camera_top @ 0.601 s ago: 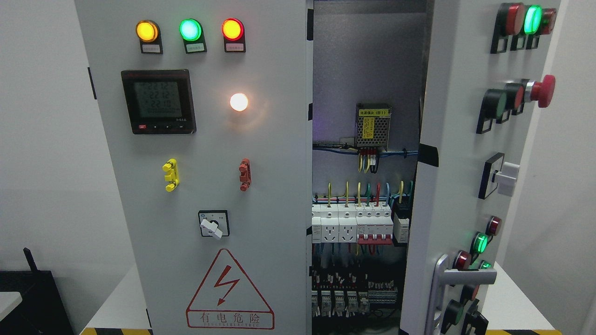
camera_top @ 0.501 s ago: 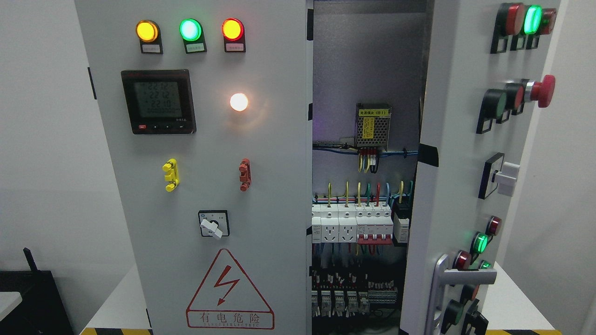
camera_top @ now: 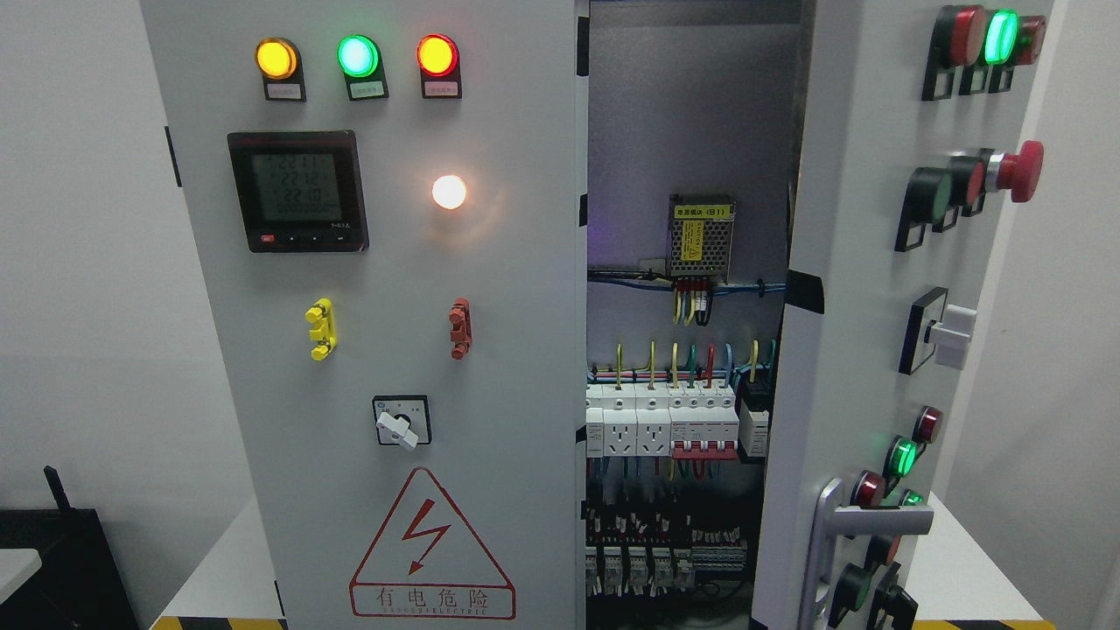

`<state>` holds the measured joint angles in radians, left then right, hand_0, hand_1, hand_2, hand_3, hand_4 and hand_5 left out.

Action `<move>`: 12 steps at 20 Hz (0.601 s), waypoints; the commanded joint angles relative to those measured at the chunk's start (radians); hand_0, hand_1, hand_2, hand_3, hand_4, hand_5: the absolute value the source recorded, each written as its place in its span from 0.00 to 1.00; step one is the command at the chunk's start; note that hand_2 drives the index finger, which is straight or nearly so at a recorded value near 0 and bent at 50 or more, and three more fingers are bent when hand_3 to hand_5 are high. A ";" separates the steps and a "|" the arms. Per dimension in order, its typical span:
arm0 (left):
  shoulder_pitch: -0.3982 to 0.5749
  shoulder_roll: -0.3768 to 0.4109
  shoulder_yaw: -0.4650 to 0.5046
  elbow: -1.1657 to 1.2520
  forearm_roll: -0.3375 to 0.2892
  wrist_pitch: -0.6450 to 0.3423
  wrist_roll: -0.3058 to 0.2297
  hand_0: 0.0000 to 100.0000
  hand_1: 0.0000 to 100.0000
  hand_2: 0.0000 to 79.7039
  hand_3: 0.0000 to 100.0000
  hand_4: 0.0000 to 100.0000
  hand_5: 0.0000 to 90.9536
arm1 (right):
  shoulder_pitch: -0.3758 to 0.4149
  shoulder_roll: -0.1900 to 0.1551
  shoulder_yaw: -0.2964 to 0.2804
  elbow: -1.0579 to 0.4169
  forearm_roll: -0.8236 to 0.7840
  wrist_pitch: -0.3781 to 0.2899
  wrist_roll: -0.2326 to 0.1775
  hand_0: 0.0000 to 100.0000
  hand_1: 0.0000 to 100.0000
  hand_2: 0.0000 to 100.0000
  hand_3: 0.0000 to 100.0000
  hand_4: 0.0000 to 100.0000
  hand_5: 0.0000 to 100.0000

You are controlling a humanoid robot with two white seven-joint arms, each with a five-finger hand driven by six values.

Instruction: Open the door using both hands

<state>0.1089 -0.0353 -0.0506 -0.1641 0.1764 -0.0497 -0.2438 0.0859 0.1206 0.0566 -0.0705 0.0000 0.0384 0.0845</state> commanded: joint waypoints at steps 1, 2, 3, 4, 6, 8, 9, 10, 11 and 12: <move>0.000 0.000 0.000 0.000 0.000 -0.001 0.000 0.00 0.00 0.00 0.00 0.00 0.00 | 0.000 0.001 0.000 0.000 0.006 0.000 0.000 0.38 0.00 0.00 0.00 0.00 0.00; 0.000 0.000 0.000 0.000 0.000 0.001 0.000 0.00 0.00 0.00 0.00 0.00 0.00 | 0.000 -0.001 0.000 0.000 0.006 0.000 0.000 0.38 0.00 0.00 0.00 0.00 0.00; 0.000 0.000 0.000 0.000 0.000 0.001 0.000 0.00 0.00 0.00 0.00 0.00 0.00 | 0.000 0.001 0.000 0.000 0.006 0.000 0.000 0.38 0.00 0.00 0.00 0.00 0.00; 0.000 0.000 0.000 0.000 0.000 0.001 0.000 0.00 0.00 0.00 0.00 0.00 0.00 | 0.000 0.001 0.000 0.000 0.006 0.000 0.000 0.38 0.00 0.00 0.00 0.00 0.00; 0.000 0.000 0.000 0.000 0.000 0.001 0.000 0.00 0.00 0.00 0.00 0.00 0.00 | 0.000 0.001 0.000 0.000 0.006 0.000 0.000 0.38 0.00 0.00 0.00 0.00 0.00; 0.000 0.000 0.000 0.000 0.000 0.001 0.000 0.00 0.00 0.00 0.00 0.00 0.00 | 0.000 0.001 0.000 0.000 0.006 0.000 0.000 0.38 0.00 0.00 0.00 0.00 0.00; 0.000 0.000 0.000 0.000 0.000 0.001 0.000 0.00 0.00 0.00 0.00 0.00 0.00 | 0.000 0.001 0.000 0.000 0.006 0.000 0.000 0.38 0.00 0.00 0.00 0.00 0.00; 0.000 0.000 0.000 0.000 0.000 0.001 0.000 0.00 0.00 0.00 0.00 0.00 0.00 | 0.000 0.001 0.000 0.000 0.006 0.000 0.000 0.38 0.00 0.00 0.00 0.00 0.00; 0.000 0.000 0.000 0.002 0.000 0.001 0.000 0.00 0.00 0.00 0.00 0.00 0.00 | 0.000 0.001 0.000 0.000 0.006 0.000 0.000 0.38 0.00 0.00 0.00 0.00 0.00; 0.000 0.000 -0.003 0.003 -0.005 0.001 0.000 0.00 0.00 0.00 0.00 0.00 0.00 | 0.000 0.001 0.000 0.000 0.006 0.000 0.000 0.38 0.00 0.00 0.00 0.00 0.00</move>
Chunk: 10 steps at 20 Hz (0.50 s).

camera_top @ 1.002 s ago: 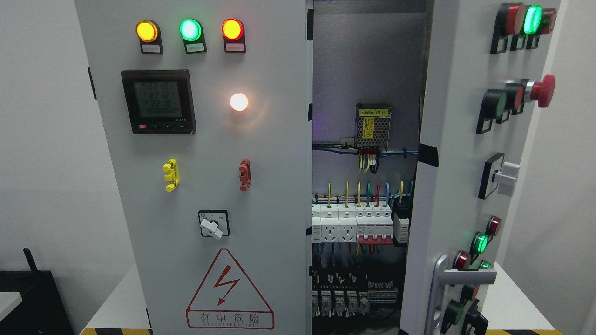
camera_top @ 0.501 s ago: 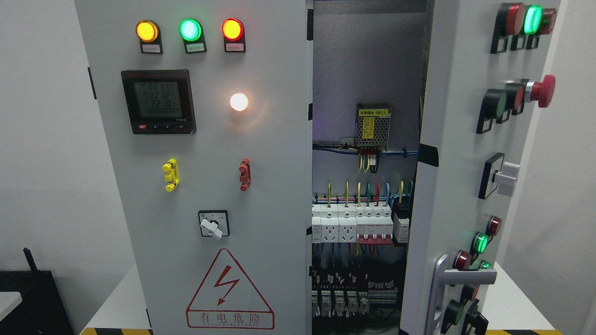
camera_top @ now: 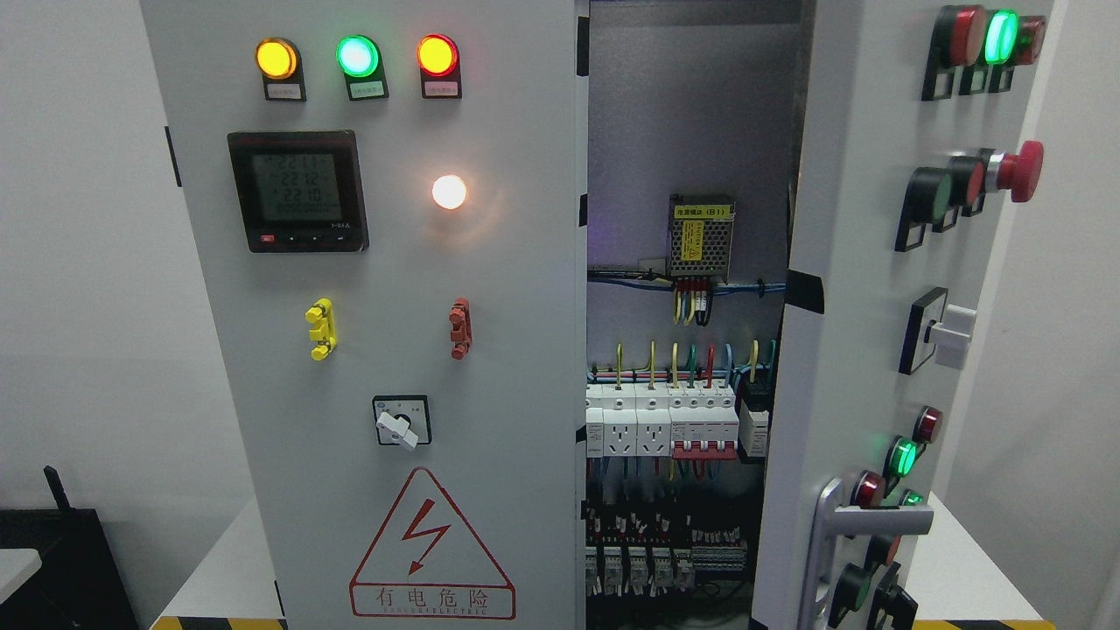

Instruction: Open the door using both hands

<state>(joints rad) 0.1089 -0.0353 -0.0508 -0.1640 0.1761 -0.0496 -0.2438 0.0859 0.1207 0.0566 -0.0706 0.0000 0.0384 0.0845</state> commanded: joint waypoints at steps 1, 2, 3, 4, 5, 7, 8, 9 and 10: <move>0.000 0.000 0.000 0.003 0.003 0.002 -0.002 0.00 0.00 0.00 0.00 0.00 0.00 | 0.000 0.001 0.000 0.000 0.006 0.000 0.000 0.38 0.00 0.00 0.00 0.00 0.00; 0.002 -0.001 -0.004 -0.006 0.005 0.002 -0.003 0.00 0.00 0.00 0.00 0.00 0.00 | 0.000 0.001 0.000 0.000 0.006 0.000 0.000 0.38 0.00 0.00 0.00 0.00 0.00; 0.002 -0.003 -0.015 -0.017 -0.001 0.001 -0.003 0.00 0.00 0.00 0.00 0.00 0.00 | 0.000 -0.001 0.000 0.000 0.006 0.000 0.000 0.38 0.00 0.00 0.00 0.00 0.00; 0.005 -0.002 -0.035 -0.049 0.000 -0.001 -0.003 0.00 0.00 0.00 0.00 0.00 0.00 | 0.000 0.000 0.000 0.000 0.006 0.000 0.000 0.38 0.00 0.00 0.00 0.00 0.00; 0.024 0.002 -0.061 -0.119 0.002 -0.001 -0.003 0.00 0.00 0.00 0.00 0.00 0.00 | 0.000 0.001 0.000 0.000 0.006 0.000 0.000 0.38 0.00 0.00 0.00 0.00 0.00; 0.121 0.014 -0.086 -0.326 0.006 0.001 -0.003 0.00 0.00 0.00 0.00 0.00 0.00 | 0.000 0.001 0.000 0.000 0.006 0.000 0.000 0.38 0.00 0.00 0.00 0.00 0.00; 0.177 0.029 -0.087 -0.451 0.008 -0.001 -0.003 0.00 0.00 0.00 0.00 0.00 0.00 | 0.000 0.001 0.000 0.000 0.006 0.000 0.000 0.38 0.00 0.00 0.00 0.00 0.00; 0.236 0.069 -0.087 -0.580 0.009 -0.001 -0.003 0.00 0.00 0.00 0.00 0.00 0.00 | 0.000 0.001 0.000 0.000 0.006 0.000 0.000 0.38 0.00 0.00 0.00 0.00 0.00; 0.295 0.116 -0.081 -0.715 0.010 -0.002 -0.003 0.00 0.00 0.00 0.00 0.00 0.00 | 0.000 0.001 0.000 0.000 0.006 0.000 0.000 0.38 0.00 0.00 0.00 0.00 0.00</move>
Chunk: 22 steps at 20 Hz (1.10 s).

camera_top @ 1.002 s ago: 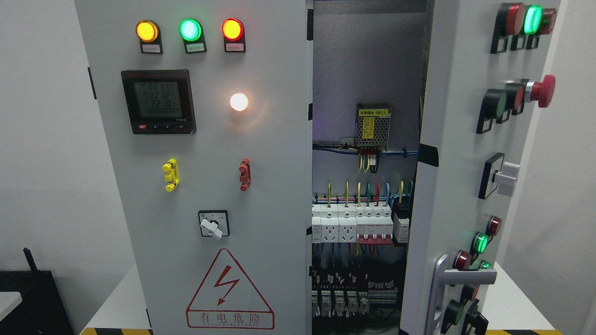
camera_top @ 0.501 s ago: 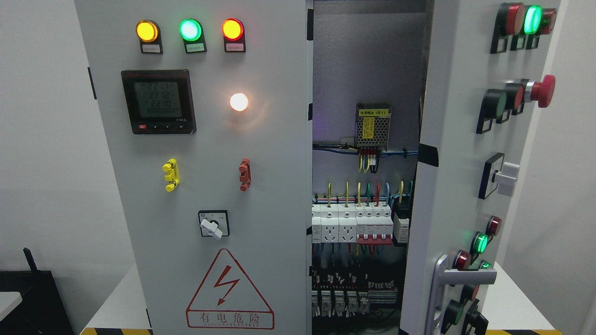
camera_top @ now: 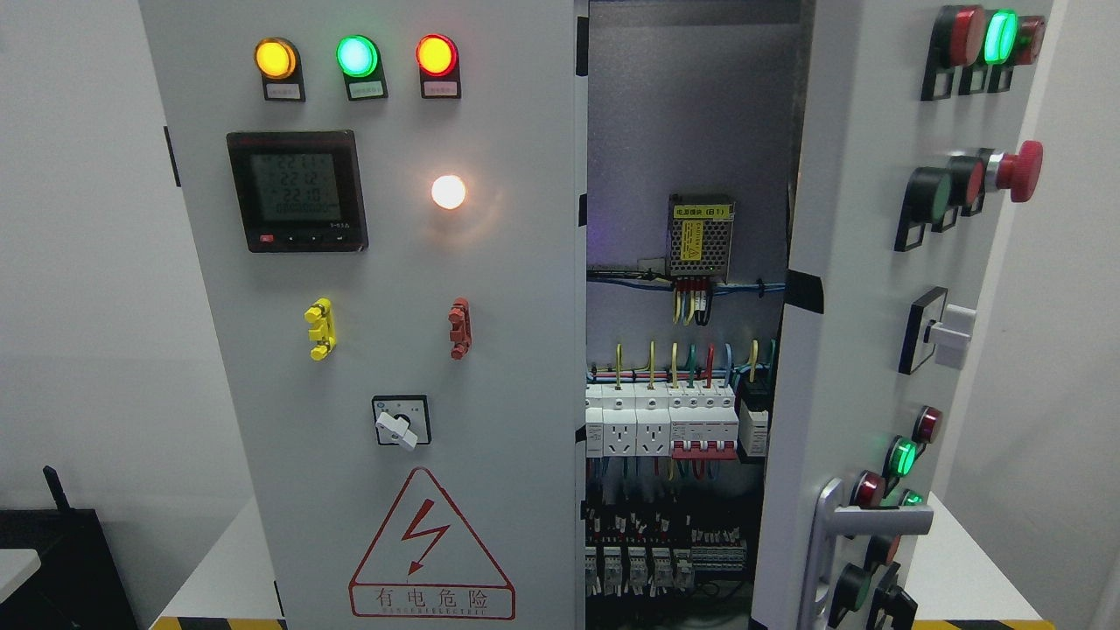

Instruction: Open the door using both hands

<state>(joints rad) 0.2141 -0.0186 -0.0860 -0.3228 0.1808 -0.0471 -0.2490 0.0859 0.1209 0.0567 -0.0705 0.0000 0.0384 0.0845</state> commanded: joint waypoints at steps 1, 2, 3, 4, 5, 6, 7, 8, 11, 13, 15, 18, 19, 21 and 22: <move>0.252 0.126 -0.035 -0.697 0.005 -0.007 0.001 0.00 0.00 0.00 0.00 0.00 0.00 | 0.000 0.000 0.000 0.000 0.006 0.000 0.000 0.38 0.00 0.00 0.00 0.00 0.00; 0.308 0.141 -0.022 -0.834 0.006 -0.014 0.000 0.00 0.00 0.00 0.00 0.00 0.00 | 0.000 -0.001 -0.001 0.000 0.006 0.000 0.000 0.38 0.00 0.00 0.00 0.00 0.00; 0.358 0.154 0.012 -0.960 0.011 -0.025 -0.001 0.00 0.00 0.00 0.00 0.00 0.00 | 0.000 0.000 0.000 0.000 0.006 0.000 0.000 0.38 0.00 0.00 0.00 0.00 0.00; 0.402 0.169 0.059 -1.077 0.023 -0.037 -0.001 0.00 0.00 0.00 0.00 0.00 0.00 | 0.000 -0.001 0.000 0.000 0.006 0.000 0.000 0.38 0.00 0.00 0.00 0.00 0.00; 0.444 0.181 0.096 -1.187 0.041 -0.056 -0.003 0.00 0.00 0.00 0.00 0.00 0.00 | 0.000 -0.001 0.000 0.000 0.006 0.000 0.000 0.38 0.00 0.00 0.00 0.00 0.00; 0.482 0.193 0.119 -1.288 0.070 -0.089 -0.003 0.00 0.00 0.00 0.00 0.00 0.00 | 0.000 -0.001 0.000 0.000 0.006 0.000 0.000 0.38 0.00 0.00 0.00 0.00 0.00; 0.519 0.222 0.141 -1.371 0.109 -0.130 -0.003 0.00 0.00 0.00 0.00 0.00 0.00 | 0.000 -0.001 0.000 0.000 0.006 0.000 0.000 0.38 0.00 0.00 0.00 0.00 0.00; 0.548 0.259 0.169 -1.441 0.146 -0.173 -0.001 0.00 0.00 0.00 0.00 0.00 0.00 | 0.000 0.000 0.000 0.000 0.006 0.000 0.000 0.38 0.00 0.00 0.00 0.00 0.00; 0.593 0.342 0.267 -1.555 0.254 -0.261 -0.003 0.00 0.00 0.00 0.00 0.00 0.00 | 0.000 0.000 0.000 0.000 0.006 0.000 0.000 0.38 0.00 0.00 0.00 0.00 0.00; 0.597 0.396 0.331 -1.569 0.346 -0.286 -0.010 0.00 0.00 0.00 0.00 0.00 0.00 | 0.000 0.000 0.000 0.000 0.006 0.000 0.000 0.38 0.00 0.00 0.00 0.00 0.00; 0.597 0.459 0.402 -1.588 0.461 -0.286 -0.056 0.00 0.00 0.00 0.00 0.00 0.00 | 0.000 0.000 0.000 0.000 0.006 0.000 0.000 0.38 0.00 0.00 0.00 0.00 0.00; 0.607 0.546 0.529 -1.621 0.626 -0.286 -0.146 0.00 0.00 0.00 0.00 0.00 0.00 | 0.000 0.000 -0.001 0.000 0.006 0.000 0.000 0.38 0.00 0.00 0.00 0.00 0.00; 0.616 0.580 0.573 -1.622 0.679 -0.284 -0.177 0.00 0.00 0.00 0.00 0.00 0.00 | 0.000 0.000 0.000 0.000 0.006 0.000 0.000 0.38 0.00 0.00 0.00 0.00 0.00; 0.636 0.656 0.664 -1.622 0.808 -0.277 -0.252 0.00 0.00 0.00 0.00 0.00 0.00 | 0.000 -0.001 0.000 0.000 0.006 0.000 0.000 0.38 0.00 0.00 0.00 0.00 0.00; 0.648 0.686 0.707 -1.622 0.869 -0.269 -0.292 0.00 0.00 0.00 0.00 0.00 0.00 | 0.000 0.000 0.000 0.000 0.006 0.000 0.000 0.38 0.00 0.00 0.00 0.00 0.00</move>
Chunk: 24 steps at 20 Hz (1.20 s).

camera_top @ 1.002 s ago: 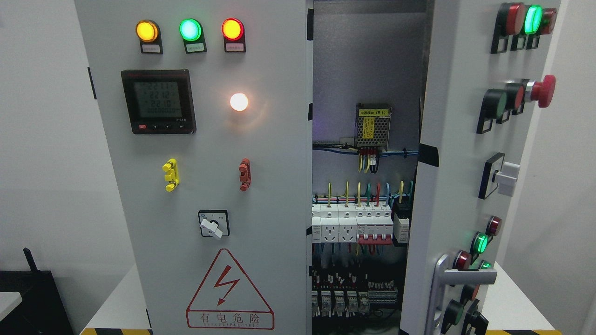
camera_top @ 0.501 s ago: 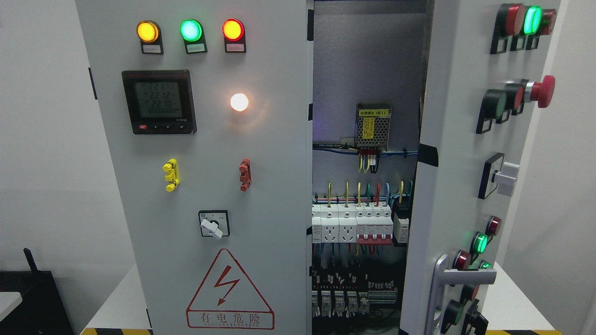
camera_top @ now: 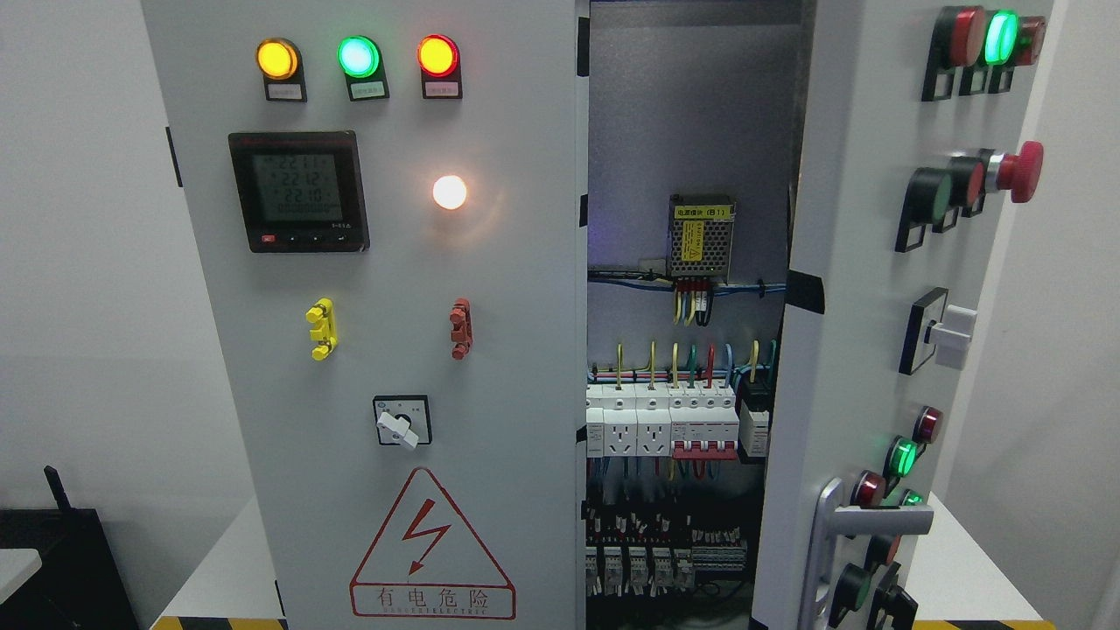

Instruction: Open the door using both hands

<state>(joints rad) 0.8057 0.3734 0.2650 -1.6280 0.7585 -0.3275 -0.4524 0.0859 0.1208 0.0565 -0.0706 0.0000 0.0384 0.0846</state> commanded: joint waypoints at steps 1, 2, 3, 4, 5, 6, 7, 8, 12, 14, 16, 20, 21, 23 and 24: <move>0.066 0.324 0.399 -0.316 0.345 0.027 -0.124 0.00 0.00 0.00 0.00 0.00 0.00 | 0.000 0.000 0.000 0.000 0.006 0.000 0.000 0.38 0.00 0.00 0.00 0.00 0.00; 0.075 0.353 0.439 -0.316 0.390 0.053 -0.147 0.00 0.00 0.00 0.00 0.00 0.00 | 0.000 0.000 0.000 0.000 0.006 0.000 0.000 0.38 0.00 0.00 0.00 0.00 0.00; 0.082 0.383 0.471 -0.314 0.436 0.086 -0.161 0.00 0.00 0.00 0.00 0.00 0.00 | 0.000 0.000 0.000 0.000 0.006 0.000 0.000 0.38 0.00 0.00 0.00 0.00 0.00; 0.086 0.410 0.502 -0.311 0.480 0.123 -0.179 0.00 0.00 0.00 0.00 0.00 0.00 | 0.000 0.000 0.000 0.000 0.006 0.000 0.000 0.38 0.00 0.00 0.00 0.00 0.00; 0.087 0.441 0.537 -0.309 0.528 0.167 -0.210 0.00 0.00 0.00 0.00 0.00 0.00 | 0.000 -0.001 0.000 0.000 0.006 0.000 0.000 0.38 0.00 0.00 0.00 0.00 0.00; 0.089 0.462 0.557 -0.308 0.556 0.200 -0.233 0.00 0.00 0.00 0.00 0.00 0.00 | 0.000 -0.001 -0.001 0.000 0.006 0.000 0.000 0.38 0.00 0.00 0.00 0.00 0.00; 0.089 0.484 0.574 -0.309 0.580 0.237 -0.255 0.00 0.00 0.00 0.00 0.00 0.00 | 0.000 0.000 0.000 0.000 0.006 0.000 0.000 0.38 0.00 0.00 0.00 0.00 0.00; 0.087 0.507 0.580 -0.309 0.590 0.260 -0.278 0.00 0.00 0.00 0.00 0.00 0.00 | 0.000 0.000 0.000 0.000 0.006 0.000 0.000 0.38 0.00 0.00 0.00 0.00 0.00; 0.069 0.604 0.580 -0.313 0.657 0.269 -0.304 0.00 0.00 0.00 0.00 0.00 0.00 | 0.000 0.000 0.000 0.000 0.006 0.000 0.000 0.38 0.00 0.00 0.00 0.00 0.00; 0.069 0.657 0.580 -0.313 0.689 0.269 -0.304 0.00 0.00 0.00 0.00 0.00 0.00 | 0.000 0.000 0.000 0.000 0.006 0.000 0.000 0.38 0.00 0.00 0.00 0.00 0.00; 0.079 0.694 0.573 -0.313 0.694 0.266 -0.304 0.00 0.00 0.00 0.00 0.00 0.00 | 0.000 0.000 0.000 0.000 0.005 0.000 0.000 0.38 0.00 0.00 0.00 0.00 0.00; 0.072 0.700 0.548 -0.311 0.693 0.265 -0.302 0.00 0.00 0.00 0.00 0.00 0.00 | 0.000 0.000 0.000 0.000 0.006 0.000 0.000 0.38 0.00 0.00 0.00 0.00 0.00; 0.066 0.702 0.543 -0.311 0.693 0.266 -0.302 0.00 0.00 0.00 0.00 0.00 0.00 | 0.000 0.000 -0.001 0.000 0.006 0.000 0.000 0.38 0.00 0.00 0.00 0.00 0.00; 0.067 0.703 0.540 -0.309 0.691 0.266 -0.302 0.00 0.00 0.00 0.00 0.00 0.00 | 0.000 0.000 0.000 0.000 0.006 0.000 0.000 0.38 0.00 0.00 0.00 0.00 0.00; 0.064 0.703 0.540 -0.309 0.691 0.266 -0.302 0.00 0.00 0.00 0.00 0.00 0.00 | 0.000 0.000 0.000 0.000 0.006 0.000 0.000 0.38 0.00 0.00 0.00 0.00 0.00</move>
<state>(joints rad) 0.8771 0.9399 0.7540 -1.9041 1.4291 -0.0618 -0.7546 0.0859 0.1208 0.0565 -0.0706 0.0000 0.0384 0.0846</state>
